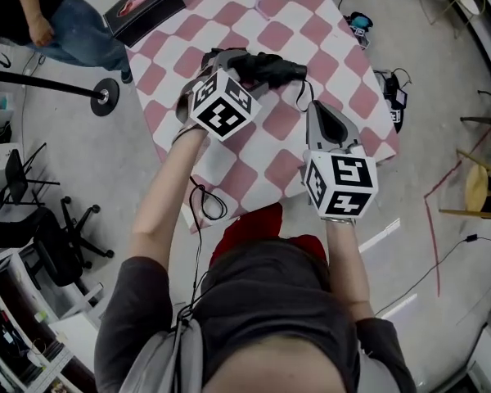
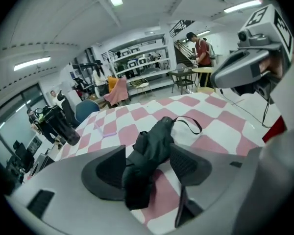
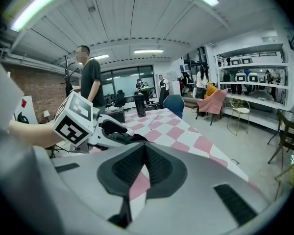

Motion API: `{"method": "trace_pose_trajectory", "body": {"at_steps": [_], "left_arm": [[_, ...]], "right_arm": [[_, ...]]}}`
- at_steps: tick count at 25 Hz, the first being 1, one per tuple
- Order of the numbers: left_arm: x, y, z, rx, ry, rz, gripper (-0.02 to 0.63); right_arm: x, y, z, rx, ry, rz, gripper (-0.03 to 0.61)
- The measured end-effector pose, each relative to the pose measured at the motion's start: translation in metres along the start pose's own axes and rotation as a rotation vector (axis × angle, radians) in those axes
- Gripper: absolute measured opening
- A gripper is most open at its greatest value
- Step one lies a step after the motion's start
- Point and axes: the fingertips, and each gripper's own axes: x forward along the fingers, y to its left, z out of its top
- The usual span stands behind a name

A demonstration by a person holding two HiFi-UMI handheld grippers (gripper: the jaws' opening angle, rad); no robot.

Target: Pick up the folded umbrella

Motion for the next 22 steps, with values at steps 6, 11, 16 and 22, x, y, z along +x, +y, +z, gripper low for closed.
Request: {"method": "trace_pose_trajectory", "body": {"at_steps": [6, 11, 16, 22], "left_arm": [[0.021, 0.004, -0.006, 0.102, 0.071, -0.077, 0.270], [0.033, 0.004, -0.010, 0.160, 0.118, -0.139, 0.272], [0.041, 0.000, -0.012, 0.221, 0.168, -0.213, 0.270], [0.047, -0.006, -0.017, 0.282, 0.255, -0.312, 0.270]], "right_arm": [[0.012, -0.009, -0.005, 0.018, 0.020, -0.010, 0.018], [0.019, -0.013, -0.011, 0.026, 0.039, -0.009, 0.018], [0.023, -0.015, -0.017, 0.030, 0.052, -0.011, 0.018], [0.025, -0.013, -0.019, 0.033, 0.058, -0.007, 0.018]]}}
